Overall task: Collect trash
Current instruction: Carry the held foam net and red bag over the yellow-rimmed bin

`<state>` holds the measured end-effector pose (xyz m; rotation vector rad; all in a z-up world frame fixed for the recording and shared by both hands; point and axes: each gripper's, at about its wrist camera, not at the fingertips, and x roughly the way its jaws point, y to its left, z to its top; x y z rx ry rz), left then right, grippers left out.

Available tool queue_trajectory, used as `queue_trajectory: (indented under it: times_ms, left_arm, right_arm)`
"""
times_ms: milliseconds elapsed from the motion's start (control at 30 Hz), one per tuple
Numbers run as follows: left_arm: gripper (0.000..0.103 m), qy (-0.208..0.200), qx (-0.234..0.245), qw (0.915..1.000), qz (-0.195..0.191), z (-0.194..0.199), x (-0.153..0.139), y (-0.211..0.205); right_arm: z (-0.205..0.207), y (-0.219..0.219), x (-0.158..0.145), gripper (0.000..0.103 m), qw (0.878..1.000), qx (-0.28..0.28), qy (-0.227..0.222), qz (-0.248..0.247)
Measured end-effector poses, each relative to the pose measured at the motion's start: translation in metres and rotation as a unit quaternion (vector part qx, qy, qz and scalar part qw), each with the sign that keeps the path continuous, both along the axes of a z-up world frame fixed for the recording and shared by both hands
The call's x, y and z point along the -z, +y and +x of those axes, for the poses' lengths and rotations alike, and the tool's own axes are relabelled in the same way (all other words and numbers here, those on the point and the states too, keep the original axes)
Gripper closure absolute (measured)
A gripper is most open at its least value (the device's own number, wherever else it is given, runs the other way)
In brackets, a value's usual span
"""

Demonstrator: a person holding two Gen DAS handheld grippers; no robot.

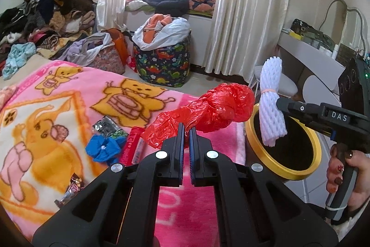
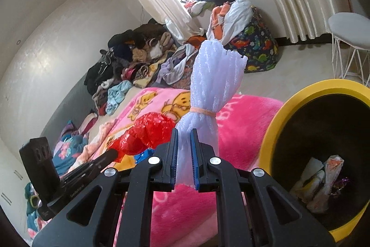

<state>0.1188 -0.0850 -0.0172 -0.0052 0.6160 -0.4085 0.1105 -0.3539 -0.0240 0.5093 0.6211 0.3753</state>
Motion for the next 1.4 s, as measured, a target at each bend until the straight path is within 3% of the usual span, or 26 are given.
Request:
queue_trajectory:
  times_ms: [767, 1400]
  left_arm:
    - [0.102, -0.006, 0.044, 0.9989, 0.018, -0.008, 0.0, -0.039]
    - [0.102, -0.001, 0.109, 0.9929, 0.048, -0.015, 0.019, -0.103]
  right_arm:
    - [-0.021, -0.057, 0.002, 0.092, 0.997, 0.078, 0.001, -0.008]
    - [-0.039, -0.11, 0.019, 0.092, 0.988, 0.155, 0.019, -0.011]
